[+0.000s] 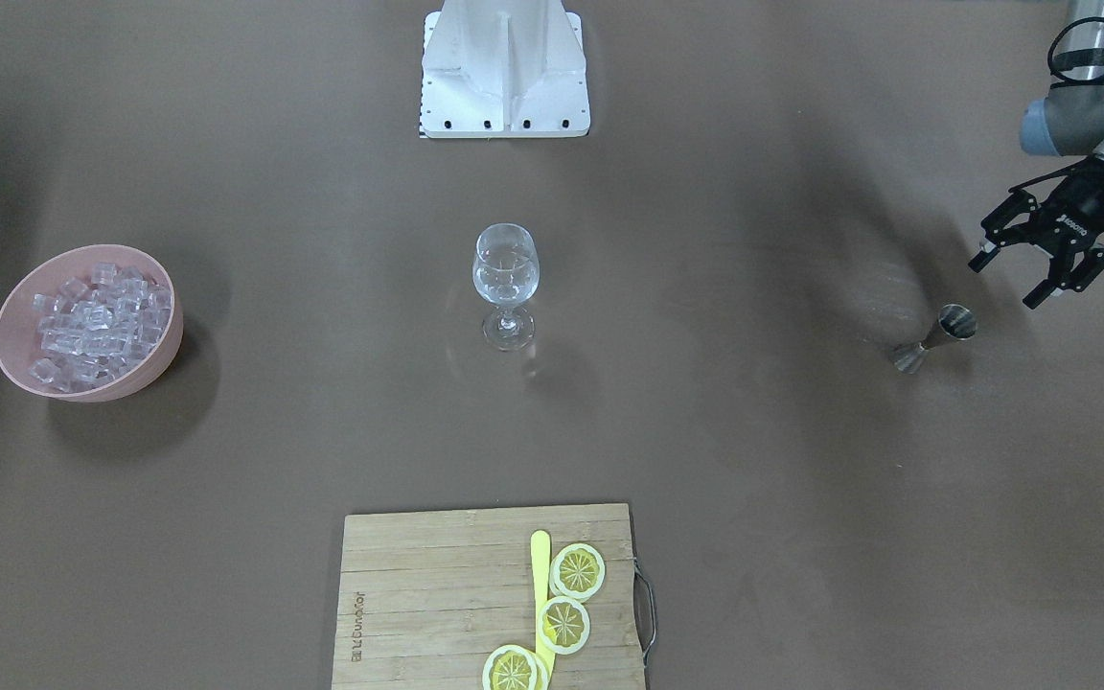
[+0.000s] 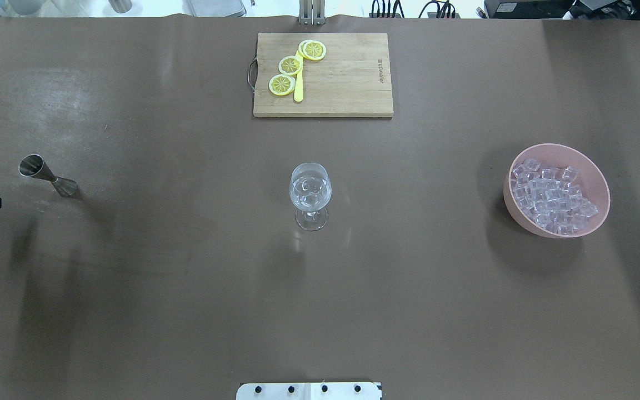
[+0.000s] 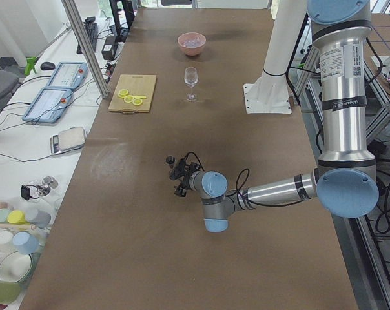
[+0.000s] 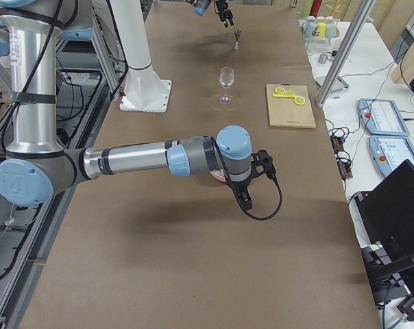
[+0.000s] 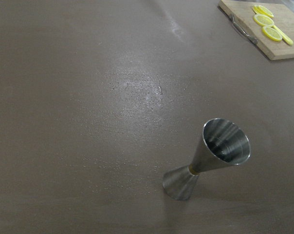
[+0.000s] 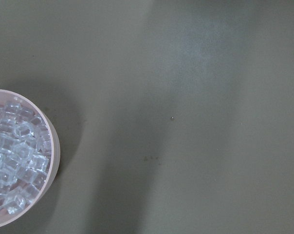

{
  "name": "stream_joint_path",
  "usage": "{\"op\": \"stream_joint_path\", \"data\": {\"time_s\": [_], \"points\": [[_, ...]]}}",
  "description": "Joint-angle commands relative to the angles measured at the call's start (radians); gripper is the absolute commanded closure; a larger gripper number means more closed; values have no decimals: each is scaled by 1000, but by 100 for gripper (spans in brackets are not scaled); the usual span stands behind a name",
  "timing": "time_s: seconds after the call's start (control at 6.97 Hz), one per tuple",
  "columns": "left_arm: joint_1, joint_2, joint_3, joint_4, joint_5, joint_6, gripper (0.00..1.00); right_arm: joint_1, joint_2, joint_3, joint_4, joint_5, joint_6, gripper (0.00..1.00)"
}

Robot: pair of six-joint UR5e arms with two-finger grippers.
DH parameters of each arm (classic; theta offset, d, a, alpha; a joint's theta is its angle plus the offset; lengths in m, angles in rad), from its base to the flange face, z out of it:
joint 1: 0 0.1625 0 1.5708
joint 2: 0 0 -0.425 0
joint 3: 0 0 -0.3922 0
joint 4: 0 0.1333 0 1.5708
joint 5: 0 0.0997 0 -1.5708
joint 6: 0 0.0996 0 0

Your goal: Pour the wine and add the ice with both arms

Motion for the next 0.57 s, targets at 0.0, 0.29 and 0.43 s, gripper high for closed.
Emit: {"op": "stream_joint_path", "data": {"time_s": [0.0,0.29,0.43], "points": [[65,10,1,-29,94,9,2,0,-1,3,0,2,0,0],[209,12,-2,-63,308,42,2,2,-2,6,2,17,0,0],[280,7,-9,-63,408,50,3,2,-8,14,0,17,0,0]]}}
